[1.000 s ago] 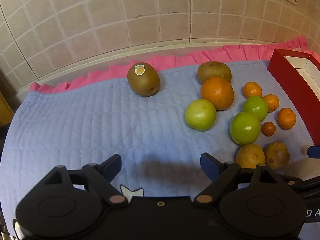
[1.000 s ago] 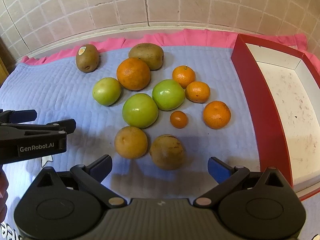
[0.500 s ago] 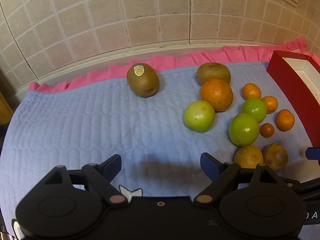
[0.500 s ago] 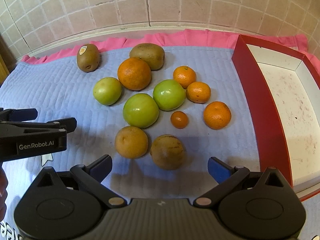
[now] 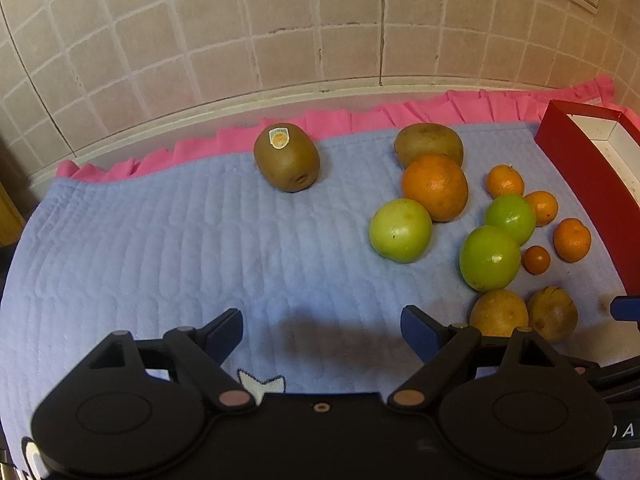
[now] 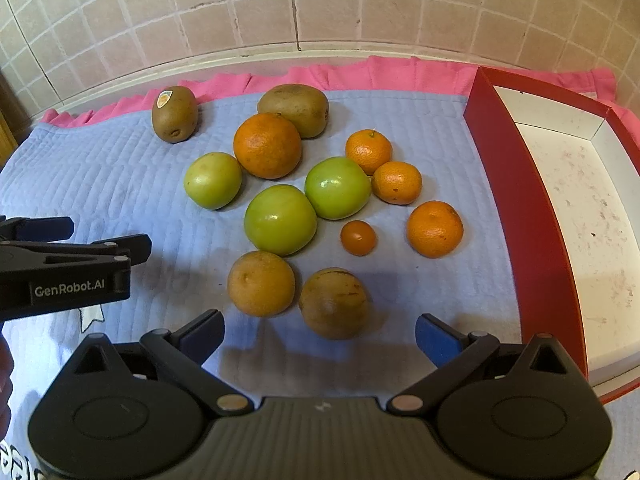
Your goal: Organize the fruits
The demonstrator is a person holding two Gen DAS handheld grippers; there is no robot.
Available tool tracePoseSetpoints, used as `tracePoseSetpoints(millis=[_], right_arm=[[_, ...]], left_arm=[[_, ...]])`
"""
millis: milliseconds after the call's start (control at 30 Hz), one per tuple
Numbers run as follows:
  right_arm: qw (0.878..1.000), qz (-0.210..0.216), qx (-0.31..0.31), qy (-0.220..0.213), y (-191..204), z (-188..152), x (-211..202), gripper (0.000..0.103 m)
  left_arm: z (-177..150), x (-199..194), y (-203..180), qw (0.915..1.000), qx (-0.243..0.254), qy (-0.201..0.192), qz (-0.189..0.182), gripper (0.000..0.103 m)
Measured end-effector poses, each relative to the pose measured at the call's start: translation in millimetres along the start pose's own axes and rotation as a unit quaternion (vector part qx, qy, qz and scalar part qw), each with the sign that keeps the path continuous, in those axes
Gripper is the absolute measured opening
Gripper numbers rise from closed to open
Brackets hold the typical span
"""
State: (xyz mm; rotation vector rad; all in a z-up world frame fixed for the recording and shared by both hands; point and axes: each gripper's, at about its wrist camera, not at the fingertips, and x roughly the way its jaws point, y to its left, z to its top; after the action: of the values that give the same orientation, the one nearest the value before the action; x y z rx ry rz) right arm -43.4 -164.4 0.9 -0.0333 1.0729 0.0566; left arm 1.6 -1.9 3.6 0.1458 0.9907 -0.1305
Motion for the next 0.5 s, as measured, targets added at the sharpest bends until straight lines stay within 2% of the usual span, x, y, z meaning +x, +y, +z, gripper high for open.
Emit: tracePoseSetpoints(millis=[133, 233, 400, 500], right_arm=[[1.0, 0.003, -0.007, -0.004, -3, -1, 2, 0.103], [1.0, 0.006, -0.021, -0.014, -9, -5, 5, 0.103], [0.997, -0.003, -0.072, -0.031, -18, -19, 21, 0.103], [0.996, 0.014, -0.078, -0.041, -23, -25, 30, 0.103]], left_arm=[[-1, 1, 1, 1.0, -0.002, 0.002, -0.007, 0.102], [-4, 3, 1, 0.9996, 0.0, 0.004, -0.027, 0.102], [-9, 10, 0, 0.996, -0.01, 0.015, -0.087, 0.102], [-13, 14, -6, 0.9932, -0.003, 0.017, -0.115, 0.102]])
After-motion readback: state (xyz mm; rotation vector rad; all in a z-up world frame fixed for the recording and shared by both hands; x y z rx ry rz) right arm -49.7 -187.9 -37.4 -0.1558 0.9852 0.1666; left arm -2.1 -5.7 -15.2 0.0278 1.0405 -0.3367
